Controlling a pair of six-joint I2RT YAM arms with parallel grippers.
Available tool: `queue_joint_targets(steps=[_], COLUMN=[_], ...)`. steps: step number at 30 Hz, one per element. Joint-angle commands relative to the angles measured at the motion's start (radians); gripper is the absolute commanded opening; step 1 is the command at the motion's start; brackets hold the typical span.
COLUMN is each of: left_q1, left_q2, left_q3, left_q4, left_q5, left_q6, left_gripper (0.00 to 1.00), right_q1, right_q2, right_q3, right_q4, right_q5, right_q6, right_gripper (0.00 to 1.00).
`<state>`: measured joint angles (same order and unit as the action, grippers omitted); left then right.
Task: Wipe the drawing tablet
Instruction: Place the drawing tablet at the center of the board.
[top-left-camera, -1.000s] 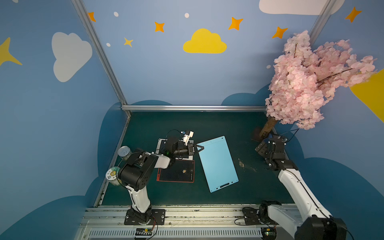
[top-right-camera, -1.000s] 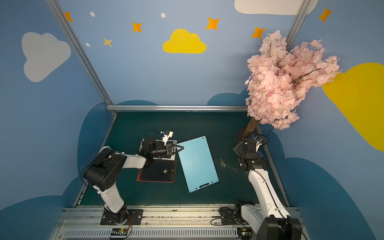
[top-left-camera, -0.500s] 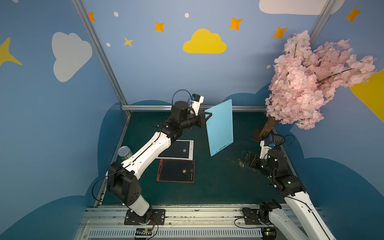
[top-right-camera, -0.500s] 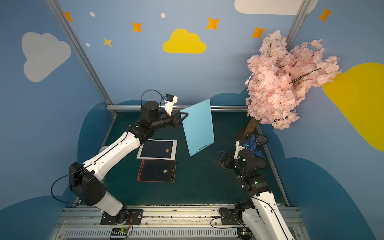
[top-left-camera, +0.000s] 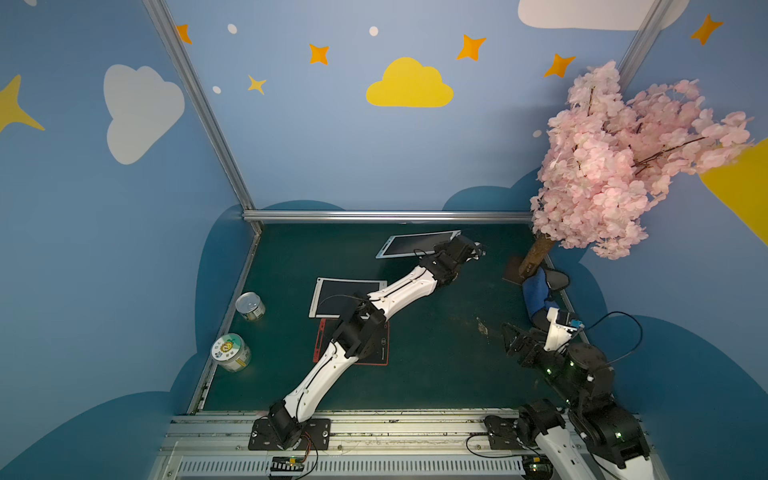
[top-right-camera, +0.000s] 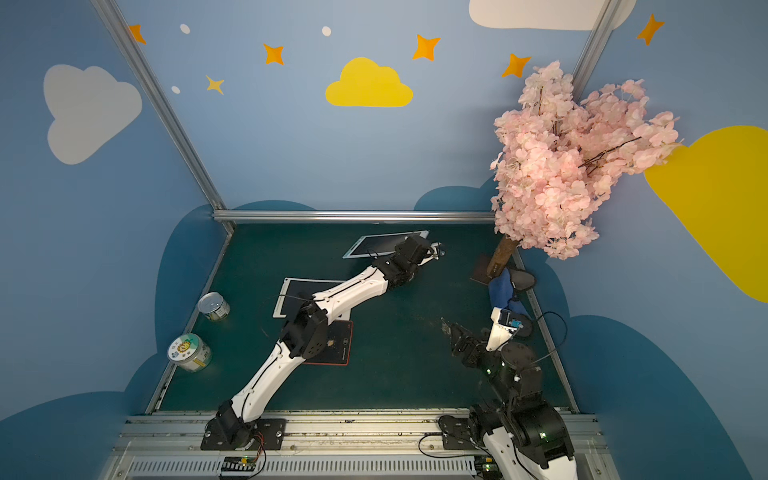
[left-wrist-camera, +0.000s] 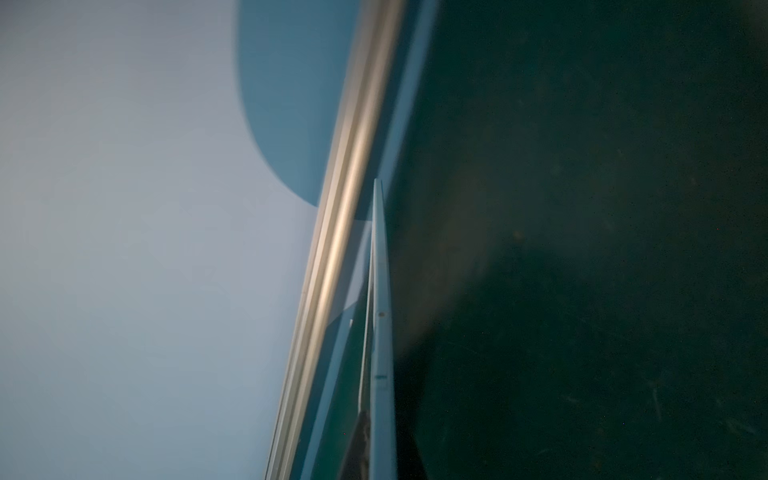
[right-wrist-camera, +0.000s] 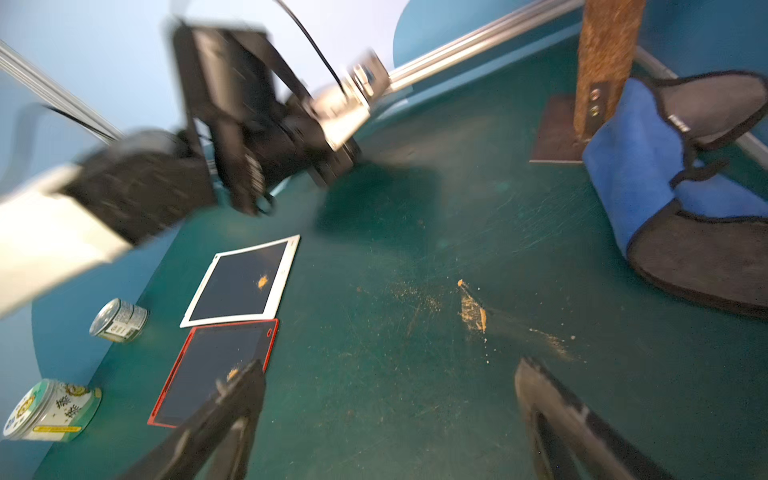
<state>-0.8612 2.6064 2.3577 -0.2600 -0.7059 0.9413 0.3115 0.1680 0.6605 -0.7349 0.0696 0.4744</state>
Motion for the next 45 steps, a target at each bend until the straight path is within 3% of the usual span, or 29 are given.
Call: queue_joint_targets(steps=[1, 6, 12, 18, 24, 34, 35, 36, 37, 38, 45], left_q1=[-0.015, -0.043, -0.073, -0.081, -0.083, -0.096, -0.096, -0.096, -0.097, -0.098, -0.095], left_q2=[-0.045, 0.02, 0.157, 0.208, 0.232, 0.235, 0.233, 0.233, 0.232, 0.231, 0.228], left_q3=[0.056, 0.081, 0.215, 0.269, 0.278, 0.281, 0.283, 0.285, 0.286, 0.285, 0.303], left_q4=[0.168, 0.143, 0.081, -0.028, -0.07, -0.103, -0.116, -0.127, -0.13, -0.131, -0.182], left_q5=[-0.123, -0.143, -0.155, -0.137, -0.132, -0.09, -0.085, -0.082, -0.081, -0.079, -0.025], left_q6=[0.194, 0.179, 0.135, 0.042, 0.005, -0.027, -0.036, -0.044, -0.051, -0.053, -0.098], left_gripper=[0.03, 0.03, 0.03, 0.03, 0.09, 0.39, 0.47, 0.65, 0.9, 0.97, 0.99], right_q1=[0.002, 0.003, 0.004, 0.003, 0.003, 0.004, 0.003, 0.003, 0.003, 0.003, 0.003], right_q2=[-0.032, -0.033, -0.049, -0.07, -0.059, -0.071, -0.071, -0.07, -0.07, -0.07, -0.077], right_q3=[0.079, 0.118, 0.119, 0.128, 0.115, 0.11, 0.109, 0.108, 0.108, 0.109, 0.115], right_q4=[-0.078, -0.103, -0.114, -0.139, -0.124, -0.12, -0.118, -0.118, -0.116, -0.116, -0.122], right_q5=[0.04, 0.031, 0.016, 0.021, 0.012, 0.013, 0.01, 0.011, 0.01, 0.011, 0.015], right_q6=[0.004, -0.002, 0.016, 0.009, 0.006, 0.006, 0.005, 0.004, 0.004, 0.004, 0.0], right_gripper=[0.94, 0.94, 0.94, 0.94, 0.94, 0.94, 0.94, 0.94, 0.94, 0.94, 0.94])
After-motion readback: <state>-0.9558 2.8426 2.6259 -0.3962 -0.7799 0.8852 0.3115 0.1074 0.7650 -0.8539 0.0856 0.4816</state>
